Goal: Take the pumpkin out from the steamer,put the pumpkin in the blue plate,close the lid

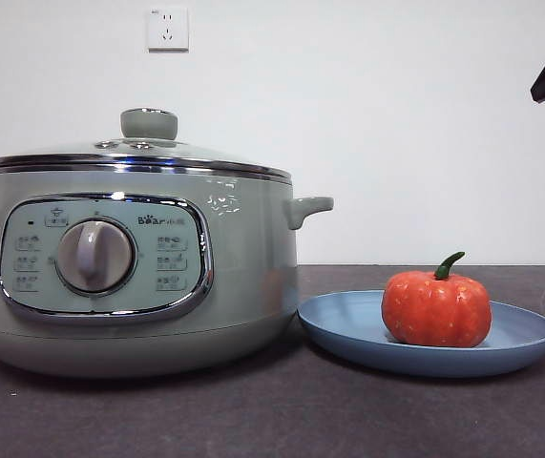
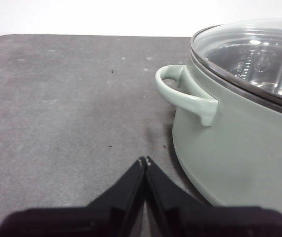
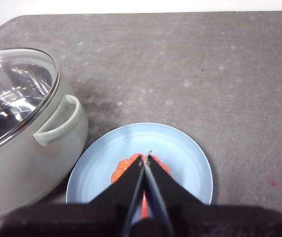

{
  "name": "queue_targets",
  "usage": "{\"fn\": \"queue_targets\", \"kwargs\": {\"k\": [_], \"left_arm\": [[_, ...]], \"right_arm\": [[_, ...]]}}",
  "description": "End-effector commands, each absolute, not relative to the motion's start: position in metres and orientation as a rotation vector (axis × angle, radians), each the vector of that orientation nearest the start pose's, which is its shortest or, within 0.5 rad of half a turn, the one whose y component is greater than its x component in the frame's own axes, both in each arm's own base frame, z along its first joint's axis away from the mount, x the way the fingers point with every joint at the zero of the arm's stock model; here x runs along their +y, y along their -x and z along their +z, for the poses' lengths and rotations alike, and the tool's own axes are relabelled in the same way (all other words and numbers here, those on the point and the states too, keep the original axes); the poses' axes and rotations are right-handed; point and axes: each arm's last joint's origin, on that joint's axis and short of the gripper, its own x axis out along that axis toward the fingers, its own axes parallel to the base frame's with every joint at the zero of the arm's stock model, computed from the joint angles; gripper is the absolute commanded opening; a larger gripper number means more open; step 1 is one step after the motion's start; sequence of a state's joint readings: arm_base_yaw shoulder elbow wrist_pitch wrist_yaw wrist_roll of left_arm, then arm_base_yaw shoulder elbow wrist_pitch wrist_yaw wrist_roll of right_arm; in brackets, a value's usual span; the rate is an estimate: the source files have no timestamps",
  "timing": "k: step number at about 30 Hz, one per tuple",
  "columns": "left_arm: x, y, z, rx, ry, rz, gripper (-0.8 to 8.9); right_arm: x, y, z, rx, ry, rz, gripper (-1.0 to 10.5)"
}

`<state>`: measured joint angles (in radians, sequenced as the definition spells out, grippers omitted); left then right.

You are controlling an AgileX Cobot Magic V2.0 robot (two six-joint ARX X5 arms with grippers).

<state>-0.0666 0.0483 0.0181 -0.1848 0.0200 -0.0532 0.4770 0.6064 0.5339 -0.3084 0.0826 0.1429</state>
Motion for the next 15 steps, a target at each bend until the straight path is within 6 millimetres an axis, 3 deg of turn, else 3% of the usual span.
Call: {"fn": "queue_targets", "kwargs": {"k": [1,4,10,15], "left_arm": [[-0.007,-0.098,0.143,0.228,0.055,-0.085,-0.04],[-0.007,-0.098,0.143,0.228,0.055,-0.085,-0.04],[-0.007,-0.098,0.143,0.228,0.055,-0.085,-0.04],[-0.007,-0.098,0.143,0.228,0.055,-0.085,-0.04]], "right_arm": [[0.056,-0.122,0.263,0.338,0.072,0.343,0.0],[0.043,-0.116,0.267,0.273,0.130,0.276,0.0],[0.015,-0.101,0.268,0.131,0.081,0.160,0.0],[0.003,-0.095,0.242,-0.018,0.074,0.070,0.0]]}}
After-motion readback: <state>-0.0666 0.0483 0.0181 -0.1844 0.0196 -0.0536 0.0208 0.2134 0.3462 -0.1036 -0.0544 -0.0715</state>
